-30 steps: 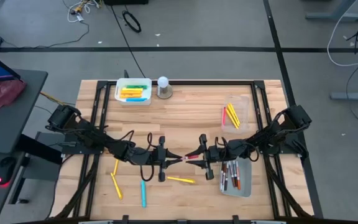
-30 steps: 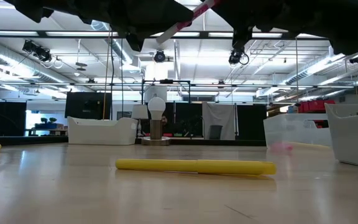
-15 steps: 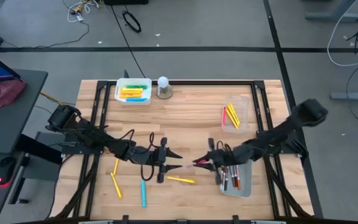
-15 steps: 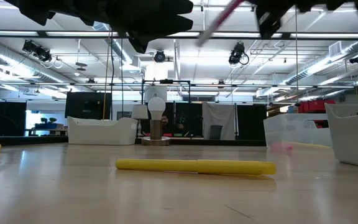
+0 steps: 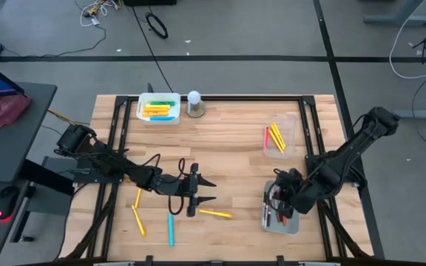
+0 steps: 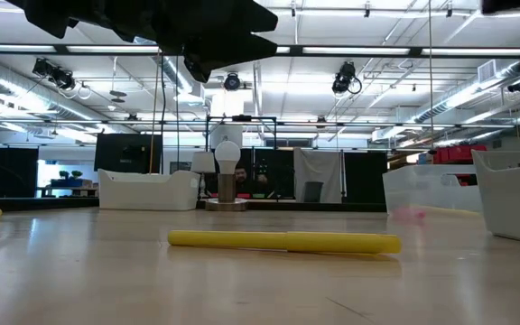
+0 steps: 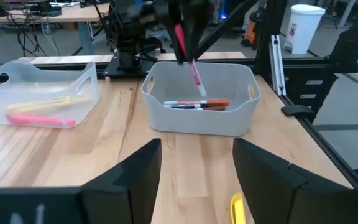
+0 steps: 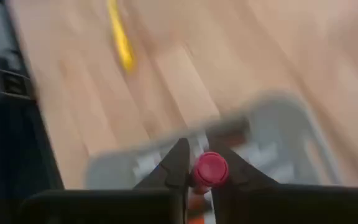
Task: Pick & Place Markers
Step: Put the pink marker pen into the gray bin, then put the yellow pen into the transparent bin
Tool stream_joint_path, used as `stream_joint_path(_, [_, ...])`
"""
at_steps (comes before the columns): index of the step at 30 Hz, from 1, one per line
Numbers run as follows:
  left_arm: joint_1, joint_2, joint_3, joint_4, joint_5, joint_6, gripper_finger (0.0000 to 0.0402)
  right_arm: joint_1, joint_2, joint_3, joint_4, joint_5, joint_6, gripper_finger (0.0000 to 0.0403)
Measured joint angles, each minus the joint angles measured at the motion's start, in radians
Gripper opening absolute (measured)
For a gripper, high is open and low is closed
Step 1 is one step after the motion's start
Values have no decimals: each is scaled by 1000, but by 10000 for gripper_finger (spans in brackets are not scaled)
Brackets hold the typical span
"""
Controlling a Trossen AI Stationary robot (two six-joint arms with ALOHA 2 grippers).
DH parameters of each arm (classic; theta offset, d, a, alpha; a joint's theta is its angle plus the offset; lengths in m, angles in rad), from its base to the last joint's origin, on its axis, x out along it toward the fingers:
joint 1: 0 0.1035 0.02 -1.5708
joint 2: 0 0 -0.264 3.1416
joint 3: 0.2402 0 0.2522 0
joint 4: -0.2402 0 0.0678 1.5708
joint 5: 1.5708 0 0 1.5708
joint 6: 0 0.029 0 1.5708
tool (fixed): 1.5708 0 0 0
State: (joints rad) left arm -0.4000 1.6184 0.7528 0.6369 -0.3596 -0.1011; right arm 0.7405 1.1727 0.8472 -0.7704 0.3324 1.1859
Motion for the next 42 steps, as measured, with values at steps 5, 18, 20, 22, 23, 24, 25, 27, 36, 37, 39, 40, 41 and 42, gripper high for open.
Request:
stream_joint_path(5, [0, 0, 0, 0, -6, 0, 198, 8, 0, -151, 173, -113, 173, 32])
stream_joint_path(18, [11, 0, 0, 0, -7, -15, 197, -32, 2, -372, 515, -141, 194, 70])
stream_joint_path(20, [17, 0, 0, 0, -6, -21, 197, -35, 0, -372, 536, -132, 172, 90])
stream_joint_path(22, [20, 0, 0, 0, -7, -25, 197, -38, 0, -374, 529, -127, 147, 111])
stream_joint_path(23, [21, 0, 0, -1, -6, -26, 197, -41, -1, -375, 531, -124, 141, 121])
stream_joint_path(24, [21, 0, 0, -1, -6, -26, 197, -44, -6, -375, 537, -123, 138, 131])
stream_joint_path(25, [21, 0, 0, -1, -6, -26, 197, -46, -13, -375, 540, -123, 138, 139])
stream_joint_path(27, [21, 0, 0, -1, -6, -26, 197, -46, -28, -371, 540, -121, 133, 151])
stream_joint_path(36, [21, 0, 0, -1, -6, -27, 197, -46, -135, -291, 510, -58, -24, 132])
stream_joint_path(37, [21, 0, 0, -2, -6, -27, 197, -46, -142, -280, 515, -46, -65, 127])
stream_joint_path(39, [21, 0, 0, -2, -6, -27, 197, -46, -144, -268, 558, -10, -175, 117])
stream_joint_path(40, [21, 0, 0, -2, -6, -27, 197, -46, -144, -267, 602, 14, -243, 113])
stream_joint_path(41, [21, 0, 0, -2, -6, -27, 197, -46, -142, -267, 655, 41, -319, 109])
stream_joint_path(42, [21, 0, 0, -2, -6, -27, 197, -46, -134, -266, 713, 68, -395, 105])
